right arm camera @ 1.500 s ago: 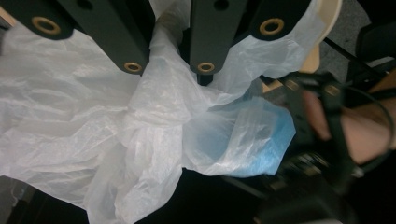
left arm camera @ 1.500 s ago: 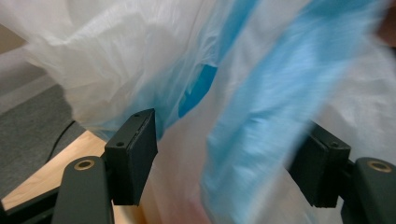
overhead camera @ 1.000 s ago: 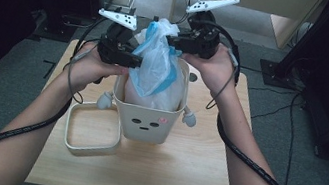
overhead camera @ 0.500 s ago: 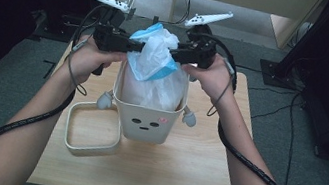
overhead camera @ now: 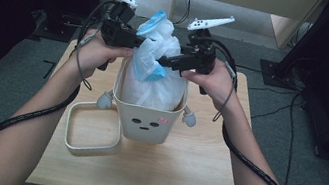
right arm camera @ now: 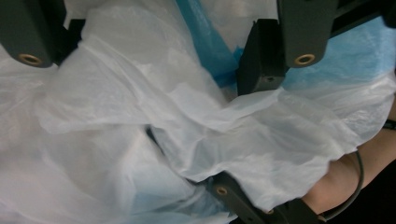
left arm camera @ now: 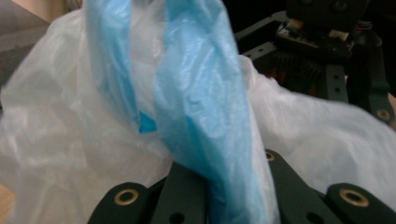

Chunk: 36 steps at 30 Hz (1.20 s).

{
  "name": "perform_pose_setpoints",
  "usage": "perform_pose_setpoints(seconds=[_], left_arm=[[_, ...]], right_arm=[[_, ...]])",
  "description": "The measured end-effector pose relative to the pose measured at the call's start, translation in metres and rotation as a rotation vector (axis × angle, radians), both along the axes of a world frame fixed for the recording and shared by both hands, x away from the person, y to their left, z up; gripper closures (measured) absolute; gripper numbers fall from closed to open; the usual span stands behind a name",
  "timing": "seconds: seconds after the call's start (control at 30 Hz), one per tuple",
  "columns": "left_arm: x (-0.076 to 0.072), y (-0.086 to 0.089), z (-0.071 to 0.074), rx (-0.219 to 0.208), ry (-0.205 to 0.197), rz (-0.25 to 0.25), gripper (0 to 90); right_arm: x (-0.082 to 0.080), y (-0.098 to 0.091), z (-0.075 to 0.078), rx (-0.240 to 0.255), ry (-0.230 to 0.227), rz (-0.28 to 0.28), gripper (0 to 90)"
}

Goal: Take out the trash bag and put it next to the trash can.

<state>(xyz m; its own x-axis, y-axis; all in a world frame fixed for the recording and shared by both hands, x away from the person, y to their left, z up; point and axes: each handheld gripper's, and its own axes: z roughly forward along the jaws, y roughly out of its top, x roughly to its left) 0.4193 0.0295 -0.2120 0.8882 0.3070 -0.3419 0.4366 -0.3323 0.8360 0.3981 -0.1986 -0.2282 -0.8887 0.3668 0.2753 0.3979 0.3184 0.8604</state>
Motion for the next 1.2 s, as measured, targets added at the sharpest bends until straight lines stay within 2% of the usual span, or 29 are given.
perform_pose_setpoints(seconds=[0.1, 0.17, 0.23, 0.3, 0.4, 0.47, 0.5, 0.53, 0.6, 0.7, 0.77, 0.8, 1.03, 1.1, 1.17, 1.2], left_arm=[[-0.002, -0.006, 0.001, 0.002, 0.0, -0.025, 88.8], [-0.003, -0.007, 0.001, 0.019, -0.005, -0.029, 88.7], [-0.002, -0.004, -0.001, 0.011, 0.013, -0.04, 88.5], [-0.002, 0.0, -0.002, -0.008, 0.021, -0.044, 87.5], [-0.001, 0.004, -0.003, -0.023, 0.036, -0.034, 84.7], [0.0, 0.006, -0.003, -0.036, 0.057, -0.042, 78.1], [0.0, 0.007, -0.002, -0.039, 0.042, -0.033, 74.9], [-0.001, 0.008, 0.0, -0.042, 0.03, -0.023, 66.4], [-0.004, 0.012, 0.002, -0.056, 0.0, -0.012, 56.7], [-0.009, 0.021, 0.007, -0.07, -0.064, 0.025, 45.8], [-0.01, 0.026, 0.006, -0.071, -0.073, 0.043, 42.3], [-0.01, 0.027, 0.005, -0.068, -0.066, 0.049, 40.4], [-0.01, 0.016, -0.012, -0.024, -0.078, 0.031, 37.6], [-0.008, 0.011, -0.016, -0.042, -0.048, 0.028, 38.4], [-0.007, 0.008, -0.018, -0.042, -0.031, 0.018, 46.2], [-0.007, 0.008, -0.019, -0.038, -0.029, 0.009, 54.0]], right_arm=[[-0.002, 0.015, 0.0, -0.036, -0.025, 0.008, 34.3], [-0.005, 0.023, 0.0, -0.091, -0.074, 0.006, 41.2], [-0.005, 0.026, -0.001, -0.124, -0.087, -0.005, 52.2], [-0.003, 0.023, -0.003, -0.119, -0.072, -0.012, 62.2], [0.001, 0.021, -0.006, -0.12, -0.039, -0.004, 71.9], [0.001, 0.022, -0.006, -0.137, -0.032, -0.009, 78.7], [0.001, 0.022, -0.006, -0.142, -0.025, -0.013, 80.9], [0.002, 0.021, -0.006, -0.141, -0.011, -0.02, 83.9], [0.005, 0.02, -0.006, -0.136, 0.037, -0.043, 85.6], [0.007, 0.014, -0.004, -0.117, 0.054, -0.065, 85.8], [0.008, 0.009, -0.001, -0.092, 0.067, -0.087, 86.0], [0.009, 0.006, 0.001, -0.077, 0.077, -0.092, 86.0], [0.008, -0.002, 0.022, 0.023, 0.061, -0.096, 86.1], [0.008, -0.004, 0.027, 0.045, 0.062, -0.096, 86.1], [0.009, -0.003, 0.028, 0.038, 0.057, -0.101, 86.1], [0.009, -0.003, 0.027, 0.027, 0.052, -0.105, 86.1]])
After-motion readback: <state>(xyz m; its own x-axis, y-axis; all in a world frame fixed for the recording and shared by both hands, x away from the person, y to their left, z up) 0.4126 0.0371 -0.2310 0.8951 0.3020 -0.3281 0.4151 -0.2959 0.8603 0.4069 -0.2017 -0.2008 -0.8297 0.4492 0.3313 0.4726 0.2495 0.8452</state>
